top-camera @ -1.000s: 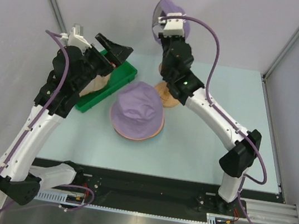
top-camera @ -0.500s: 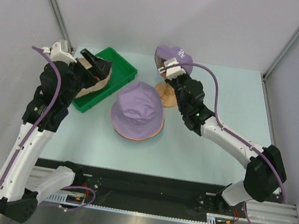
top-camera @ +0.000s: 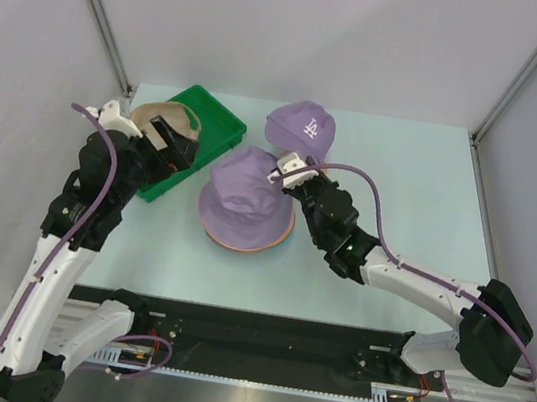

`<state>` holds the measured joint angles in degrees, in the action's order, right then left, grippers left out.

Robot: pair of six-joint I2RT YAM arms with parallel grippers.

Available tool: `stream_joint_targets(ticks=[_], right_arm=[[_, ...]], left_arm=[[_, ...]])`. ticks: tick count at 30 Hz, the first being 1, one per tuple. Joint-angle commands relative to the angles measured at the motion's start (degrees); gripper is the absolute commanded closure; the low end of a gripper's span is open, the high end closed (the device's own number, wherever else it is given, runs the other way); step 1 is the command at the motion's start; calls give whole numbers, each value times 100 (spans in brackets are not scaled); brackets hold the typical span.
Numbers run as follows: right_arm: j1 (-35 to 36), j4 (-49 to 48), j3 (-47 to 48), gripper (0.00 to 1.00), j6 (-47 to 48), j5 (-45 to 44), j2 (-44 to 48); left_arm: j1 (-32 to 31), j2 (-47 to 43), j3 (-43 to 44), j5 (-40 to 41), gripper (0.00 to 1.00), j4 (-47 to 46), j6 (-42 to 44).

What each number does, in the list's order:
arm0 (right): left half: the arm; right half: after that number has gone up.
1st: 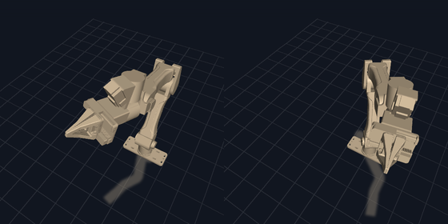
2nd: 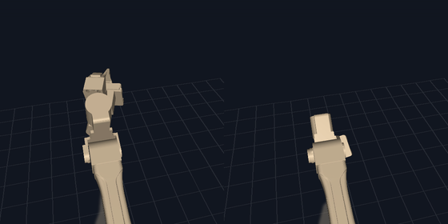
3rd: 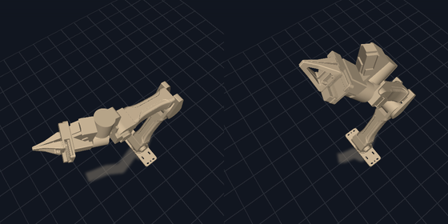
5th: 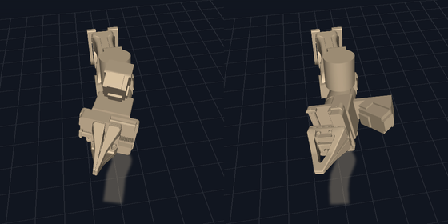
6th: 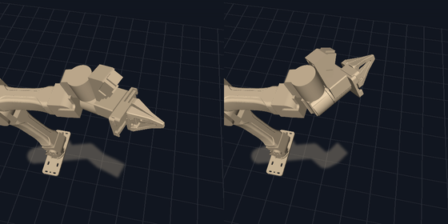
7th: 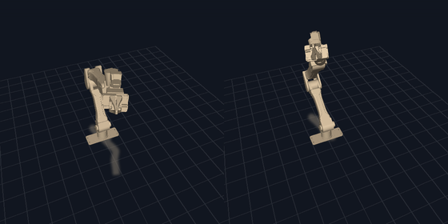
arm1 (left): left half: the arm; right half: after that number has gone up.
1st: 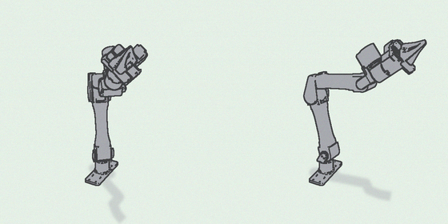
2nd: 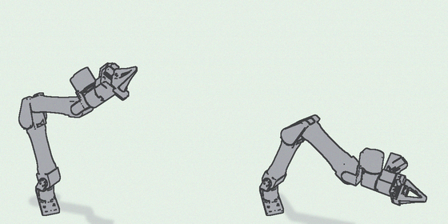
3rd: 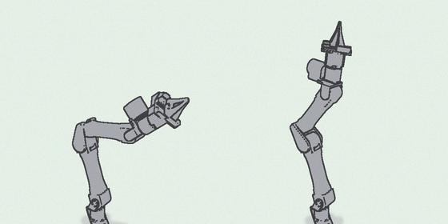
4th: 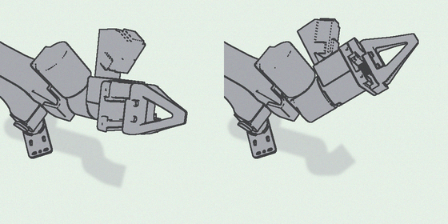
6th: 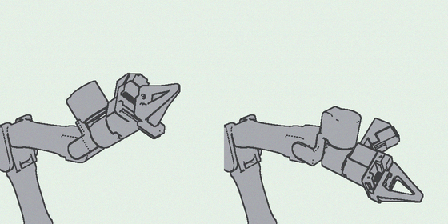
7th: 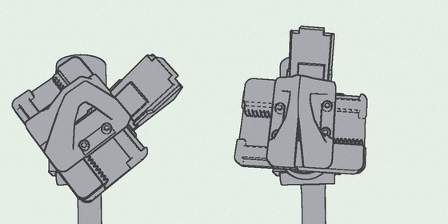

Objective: Stack the hats

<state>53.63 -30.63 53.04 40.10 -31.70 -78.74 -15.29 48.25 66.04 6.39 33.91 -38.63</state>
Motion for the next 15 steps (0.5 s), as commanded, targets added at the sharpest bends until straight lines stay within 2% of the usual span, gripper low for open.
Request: stream_joint_targets(ticks=[1, 6, 7, 8, 9, 10, 11, 13, 15], right_arm=[[341, -514, -267, 98, -19, -441, 131], [491, -374, -434, 88, -247, -1117, 69], [500, -304, -434, 80, -370, -1214, 78], [500, -103, -426, 75, -441, -1285, 78], [500, 21, -391, 64, -528, -1451, 130], [500, 144, -373, 38, -729, -1505, 157], [500, 354, -364, 30, -818, -1540, 192], [508, 557, -399, 28, -950, -1611, 306], [526, 769, -408, 21, -1135, -1768, 368]], left_arm=[[79, -263, -100, -42, 0, 150, 224], [131, -421, -153, -24, 0, 309, 356], [158, -456, -162, -33, 0, 344, 374], [175, -465, -153, -42, 0, 362, 417], [193, -483, -144, -50, 0, 379, 444], [228, -492, -153, -85, 0, 406, 462], [254, -501, -153, -103, 0, 406, 540], [289, -483, -170, -103, 0, 423, 628], [298, -457, -188, -33, 0, 432, 743]])
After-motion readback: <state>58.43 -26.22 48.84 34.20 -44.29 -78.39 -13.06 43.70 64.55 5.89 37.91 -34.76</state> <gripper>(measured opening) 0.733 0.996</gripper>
